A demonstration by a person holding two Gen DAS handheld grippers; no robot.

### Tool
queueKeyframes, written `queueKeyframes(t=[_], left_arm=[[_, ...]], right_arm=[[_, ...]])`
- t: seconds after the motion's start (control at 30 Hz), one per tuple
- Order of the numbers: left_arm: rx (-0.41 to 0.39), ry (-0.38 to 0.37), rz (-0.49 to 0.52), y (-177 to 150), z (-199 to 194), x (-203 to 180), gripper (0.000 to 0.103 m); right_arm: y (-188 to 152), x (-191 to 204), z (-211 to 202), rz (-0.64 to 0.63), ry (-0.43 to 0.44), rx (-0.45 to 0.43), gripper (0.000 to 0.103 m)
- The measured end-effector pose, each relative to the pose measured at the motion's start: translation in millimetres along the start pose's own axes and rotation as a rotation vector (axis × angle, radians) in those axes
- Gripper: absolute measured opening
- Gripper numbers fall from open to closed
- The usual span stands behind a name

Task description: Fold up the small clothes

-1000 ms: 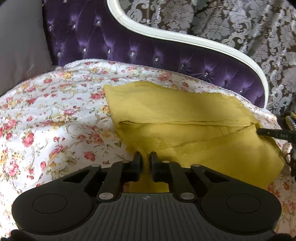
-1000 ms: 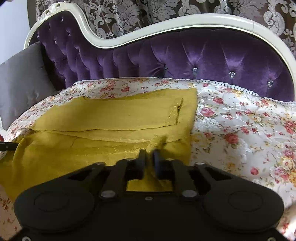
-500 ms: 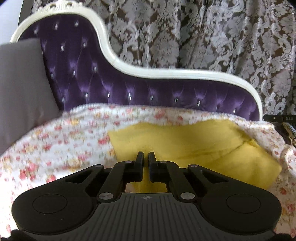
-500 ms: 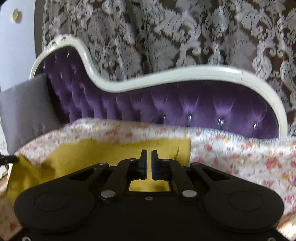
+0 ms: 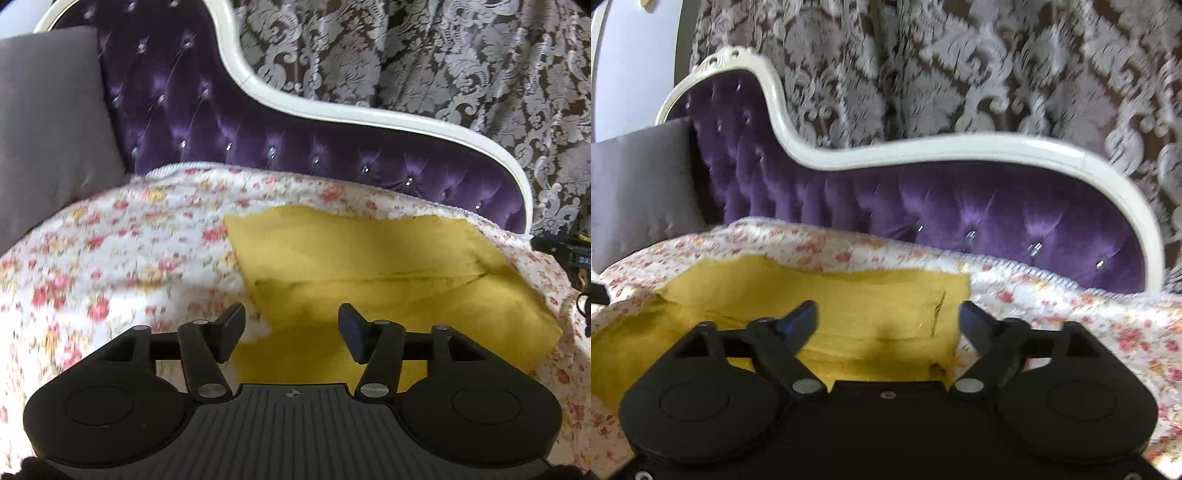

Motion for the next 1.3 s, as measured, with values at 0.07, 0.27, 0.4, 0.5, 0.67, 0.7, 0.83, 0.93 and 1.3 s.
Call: queueKeyframes(t=[0.07,0.27,0.4,0.5,0.67,0.7,0.83,0.93,1.3], left_arm=[[-0.010,0.004,-0.017,-3.7,-5.8,-0.3,0.056],[-0.130,0.083,-0.047,-0.1,-27.9,-13.3,0.056],[-0.064,0.206,-0.022,4.1,-19.3,-22.1,0.056],[0.029,0.162,-0.058,0.3,-7.3,-14.9,0.056],[0.124,0.106,-0.161,-12.8,7.3,1.1,0.056],[0.132,0.097,-0.175,-15.6,8.7,3.5,0.056],[0.143,0.090,-0.166,-22.3,10.8,2.5,0.056],[0.145,0.087,-0.160,-20.5,14.7,2.2,0.056],[0.143,0.077,-0.141,-20.1,22.5,3.1,0.056]], right_arm=[[0.3,0.3,-10.5,0.013,-0.014,-0.060,0.102],[3.1,7.7,-30.5,0.009,-0.306,-0.180,0.103],[7.6,-4.3,-17.9,0.066,-0.160,-0.051,0.102],[6.8,-8.3,-3.6,0.050,-0.079,0.051,0.092],[-6.6,-12.5,19.7,0.038,0.018,0.178,0.070],[-9.2,-12.5,23.8,0.037,0.036,0.195,0.068],[-19.6,-8.4,33.3,0.007,0.059,0.240,0.062],[-22.9,-4.8,42.3,-0.020,0.057,0.266,0.059],[-20.2,-0.6,29.4,0.003,0.148,0.225,0.012]])
Point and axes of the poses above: each gripper's, at about its wrist camera, not at the fingertips, and z roughly the way its jaws point, x to its left, y to its top, the point moved 2 cm from there along z, roughly the way its jaws point, and after that the axes turned 12 degrees about -y, right-handed, at the moved point
